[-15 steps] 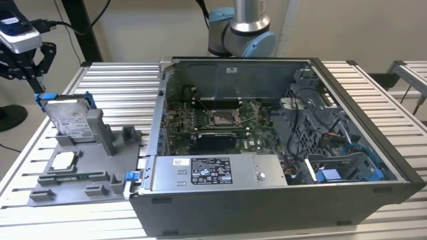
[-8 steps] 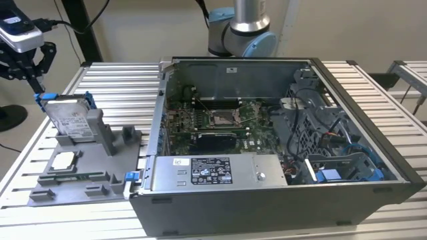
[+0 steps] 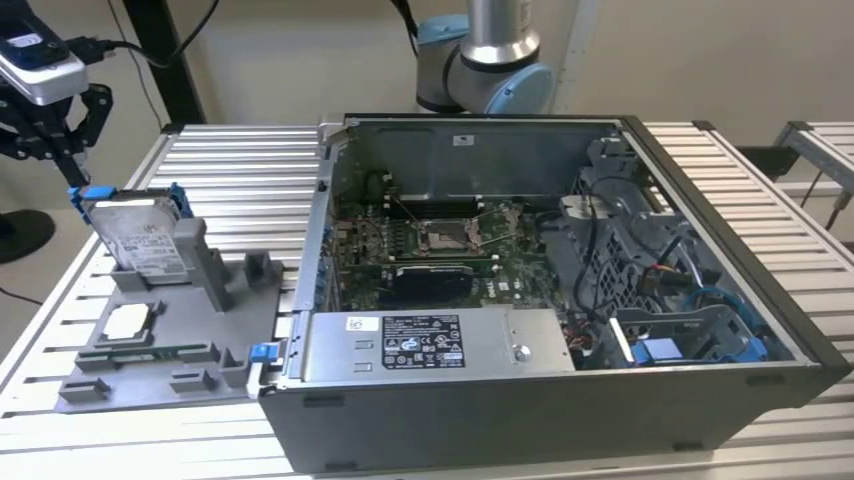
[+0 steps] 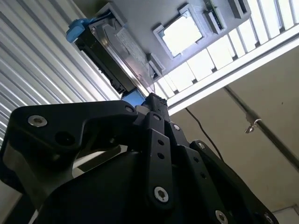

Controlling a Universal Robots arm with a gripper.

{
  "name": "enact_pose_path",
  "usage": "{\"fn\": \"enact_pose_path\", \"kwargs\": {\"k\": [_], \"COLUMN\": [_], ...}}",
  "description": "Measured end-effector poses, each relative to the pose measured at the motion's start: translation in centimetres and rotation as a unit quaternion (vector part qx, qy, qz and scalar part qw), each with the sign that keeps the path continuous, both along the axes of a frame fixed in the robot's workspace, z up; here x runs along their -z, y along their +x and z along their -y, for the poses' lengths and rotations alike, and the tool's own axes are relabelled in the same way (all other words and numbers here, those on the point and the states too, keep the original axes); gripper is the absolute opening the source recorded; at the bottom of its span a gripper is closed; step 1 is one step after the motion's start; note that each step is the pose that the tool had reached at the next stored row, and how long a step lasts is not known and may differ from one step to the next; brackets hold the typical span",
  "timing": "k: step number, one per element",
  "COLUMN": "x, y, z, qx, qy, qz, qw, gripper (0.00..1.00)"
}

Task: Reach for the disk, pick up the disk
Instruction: 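Pick up the disk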

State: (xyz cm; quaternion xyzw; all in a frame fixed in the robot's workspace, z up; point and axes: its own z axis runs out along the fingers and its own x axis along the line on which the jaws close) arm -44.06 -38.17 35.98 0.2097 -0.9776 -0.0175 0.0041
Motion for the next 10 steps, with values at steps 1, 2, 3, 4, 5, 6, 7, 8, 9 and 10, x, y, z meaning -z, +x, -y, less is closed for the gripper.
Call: {"fn": "enact_pose_path", "kwargs": {"k": [1, 2, 3, 4, 5, 6, 7, 8, 9, 10], "x": [0.00, 0.00, 0.00, 0.00, -0.02, -0.03, -0.03, -0.03, -0.02, -0.02], "y": [0.00, 0.00, 0.00, 0.00, 0.00, 0.00, 0.00, 0.00, 0.00, 0.00], "z": [0.00, 0.00, 0.00, 0.00, 0.00, 0.00, 0.00, 0.00, 0.00, 0.00], "qx": [0.000, 0.000, -0.001, -0.002, -0.005, -0.009, -0.014, -0.019, -0.025, -0.032], "qy": [0.0000, 0.0000, 0.0000, 0.0000, -0.0001, -0.0001, -0.0002, -0.0002, -0.0002, -0.0002], "qz": [0.0000, 0.0000, 0.0000, 0.0000, -0.0001, -0.0002, -0.0002, -0.0002, -0.0001, 0.0000], "qw": [1.0000, 1.0000, 1.0000, 1.0000, 1.0000, 1.0000, 0.9999, 0.9998, 0.9997, 0.9995], "gripper": [0.00, 0.00, 0.00, 0.00, 0.00, 0.00, 0.00, 0.00, 0.00, 0.00]}}
